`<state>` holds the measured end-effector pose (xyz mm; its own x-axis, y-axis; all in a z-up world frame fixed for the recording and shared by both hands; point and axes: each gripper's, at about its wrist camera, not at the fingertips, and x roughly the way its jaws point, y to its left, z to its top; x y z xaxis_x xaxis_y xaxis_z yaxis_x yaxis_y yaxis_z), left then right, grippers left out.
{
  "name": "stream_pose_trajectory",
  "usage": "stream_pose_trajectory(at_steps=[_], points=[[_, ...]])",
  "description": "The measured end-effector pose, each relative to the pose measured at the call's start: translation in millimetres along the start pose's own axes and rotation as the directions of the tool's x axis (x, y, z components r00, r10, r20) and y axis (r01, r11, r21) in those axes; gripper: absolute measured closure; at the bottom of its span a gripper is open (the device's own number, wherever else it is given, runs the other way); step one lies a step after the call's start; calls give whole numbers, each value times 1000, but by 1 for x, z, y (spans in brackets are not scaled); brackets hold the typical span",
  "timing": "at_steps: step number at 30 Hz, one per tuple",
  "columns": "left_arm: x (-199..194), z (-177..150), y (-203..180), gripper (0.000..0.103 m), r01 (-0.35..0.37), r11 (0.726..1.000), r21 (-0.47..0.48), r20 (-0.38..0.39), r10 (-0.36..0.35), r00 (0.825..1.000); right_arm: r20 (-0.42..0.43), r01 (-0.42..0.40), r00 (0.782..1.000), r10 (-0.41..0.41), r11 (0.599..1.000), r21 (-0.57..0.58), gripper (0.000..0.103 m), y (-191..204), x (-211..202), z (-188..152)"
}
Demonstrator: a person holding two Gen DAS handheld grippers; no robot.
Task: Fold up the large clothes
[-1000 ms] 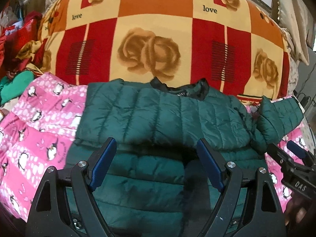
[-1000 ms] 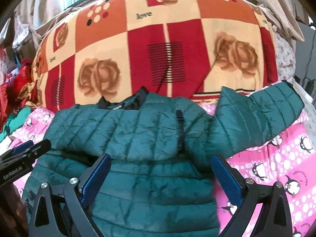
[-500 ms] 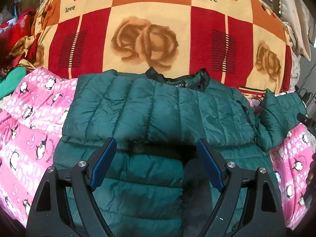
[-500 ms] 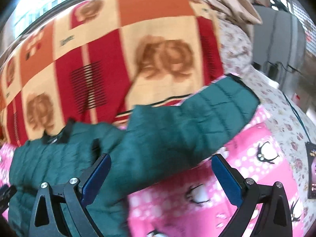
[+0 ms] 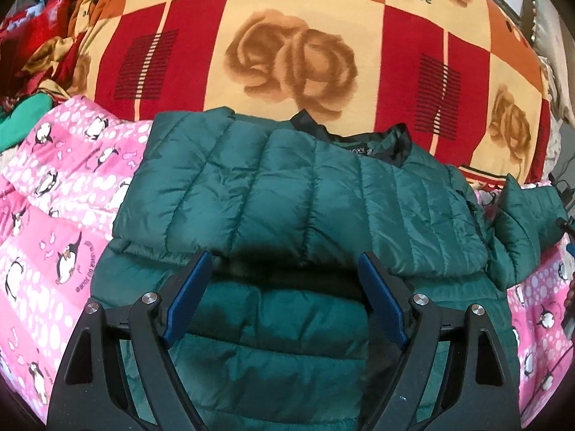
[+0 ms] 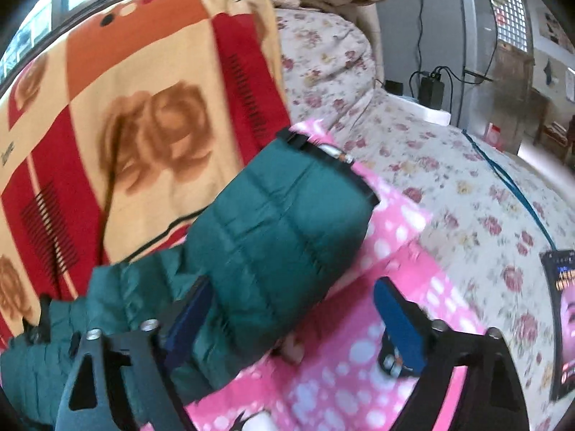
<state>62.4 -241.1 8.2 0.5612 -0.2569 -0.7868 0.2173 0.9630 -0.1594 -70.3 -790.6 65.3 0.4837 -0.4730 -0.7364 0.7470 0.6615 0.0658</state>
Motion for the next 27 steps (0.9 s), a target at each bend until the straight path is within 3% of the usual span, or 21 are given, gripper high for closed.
stream_pose_trajectory(at_steps=[5, 11, 12, 15, 19, 27], points=[[9, -2, 0, 19, -2, 1000, 1, -24, 2, 1000, -9, 36, 999, -36, 999, 2, 18, -4, 14, 11], [16, -5, 4, 19, 0, 1000, -9, -42, -1, 999, -21, 15, 1000, -16, 1000, -11, 18, 0, 33, 16], [17, -5, 4, 19, 0, 1000, -10, -45, 0, 999, -15, 19, 1000, -20, 1000, -24, 22, 3, 34, 15], [20, -6, 4, 19, 0, 1000, -12, -54, -1, 999, -1, 39, 999, -39, 998, -51, 53, 6, 36, 17], [20, -7, 4, 19, 0, 1000, -13, -51, -1, 999, 23, -75, 997, 75, 997, 11, 83, -9, 26, 19], [17, -7, 7, 19, 2, 999, -34, -44, -4, 999, 37, -275, 961, 273, 960, 59, 88, -17, 4, 15]])
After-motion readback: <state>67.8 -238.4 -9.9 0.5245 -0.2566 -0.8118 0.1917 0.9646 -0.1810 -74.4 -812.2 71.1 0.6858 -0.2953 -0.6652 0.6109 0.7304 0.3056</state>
